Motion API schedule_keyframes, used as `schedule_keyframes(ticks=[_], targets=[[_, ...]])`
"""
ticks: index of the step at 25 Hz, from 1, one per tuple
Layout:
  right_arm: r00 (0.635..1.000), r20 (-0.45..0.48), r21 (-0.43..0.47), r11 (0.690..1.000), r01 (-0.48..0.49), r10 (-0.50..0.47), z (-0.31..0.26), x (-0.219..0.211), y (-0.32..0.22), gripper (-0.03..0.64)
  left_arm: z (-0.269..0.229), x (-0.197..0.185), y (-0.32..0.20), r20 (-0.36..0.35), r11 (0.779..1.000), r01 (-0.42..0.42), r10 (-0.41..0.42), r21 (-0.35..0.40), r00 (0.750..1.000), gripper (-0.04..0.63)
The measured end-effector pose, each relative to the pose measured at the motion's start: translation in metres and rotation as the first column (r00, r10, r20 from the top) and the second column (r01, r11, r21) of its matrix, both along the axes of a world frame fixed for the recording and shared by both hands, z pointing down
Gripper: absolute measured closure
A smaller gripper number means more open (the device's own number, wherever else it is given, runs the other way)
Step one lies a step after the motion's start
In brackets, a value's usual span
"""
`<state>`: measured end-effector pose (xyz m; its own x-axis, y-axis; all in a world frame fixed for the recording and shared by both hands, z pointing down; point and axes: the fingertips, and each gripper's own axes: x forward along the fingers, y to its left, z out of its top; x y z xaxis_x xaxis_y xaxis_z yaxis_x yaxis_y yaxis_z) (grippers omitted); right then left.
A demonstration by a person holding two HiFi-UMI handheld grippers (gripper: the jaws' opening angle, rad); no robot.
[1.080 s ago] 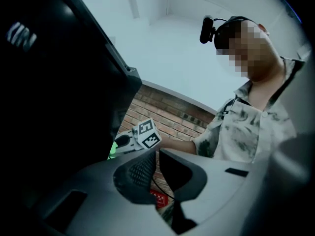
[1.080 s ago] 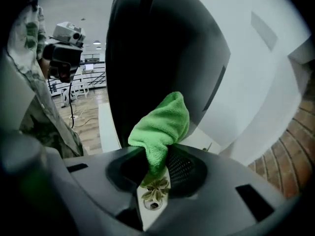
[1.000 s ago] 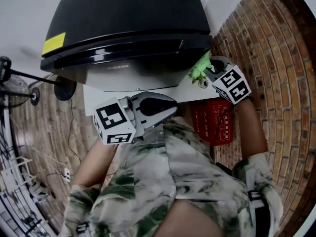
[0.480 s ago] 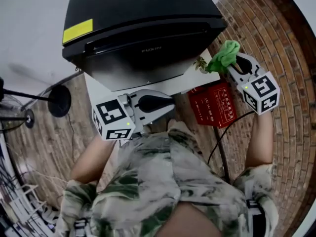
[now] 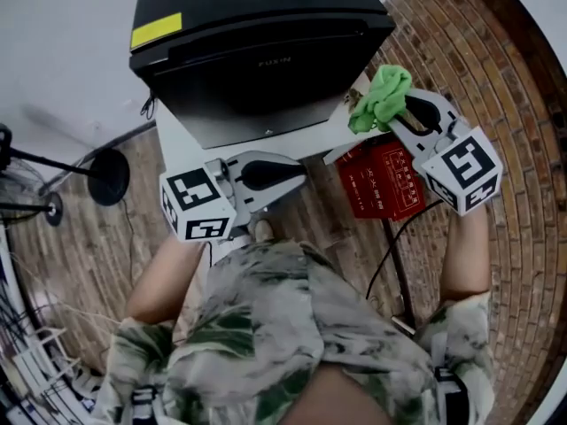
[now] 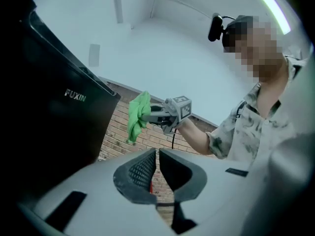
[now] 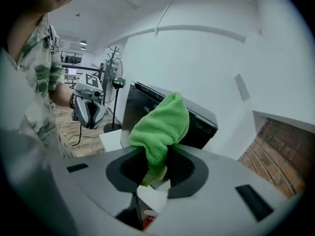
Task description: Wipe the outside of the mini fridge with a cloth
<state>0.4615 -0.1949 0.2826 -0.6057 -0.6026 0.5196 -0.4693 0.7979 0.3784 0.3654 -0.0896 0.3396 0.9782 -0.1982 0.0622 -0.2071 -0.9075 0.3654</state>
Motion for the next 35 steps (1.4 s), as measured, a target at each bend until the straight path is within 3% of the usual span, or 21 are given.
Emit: schedule_keyframes(ticks=[10,19,23,28,35], targets=[[0.988,0.005,0.035,0.987,0.154,-0.154,0.005,-0.060,0.078,0.509,-0.009,-0.009,0.083,0.065,0.995,0.095,-0.094,-0.008,0.993,0.566],[0.983,0.059,0.007,0.985,0.171,-0.171,0.027,-0.134,0.118,0.509,-0.008,-0.052,0.129,0.069,0.993,0.121,-0.121,-0.006,0.990,0.566],[0.987,0.031,0.001,0.987,0.158,-0.158,0.035,-0.177,0.124,0.509,-0.010,-0.088,0.139,0.049,0.995,0.097,-0.098,0.021,0.994,0.566],[0.993,-0.003,0.031,0.993,0.118,-0.118,0.030,-0.254,0.120,0.511,-0.005,-0.159,0.147,0.049,0.998,0.050,-0.052,0.036,0.997,0.566],[0.989,-0.121,0.136,0.986,0.097,-0.080,0.001,-0.361,0.109,0.511,-0.005,-0.251,0.151,0.034,0.999,-0.016,0.014,0.046,0.999,0.566]])
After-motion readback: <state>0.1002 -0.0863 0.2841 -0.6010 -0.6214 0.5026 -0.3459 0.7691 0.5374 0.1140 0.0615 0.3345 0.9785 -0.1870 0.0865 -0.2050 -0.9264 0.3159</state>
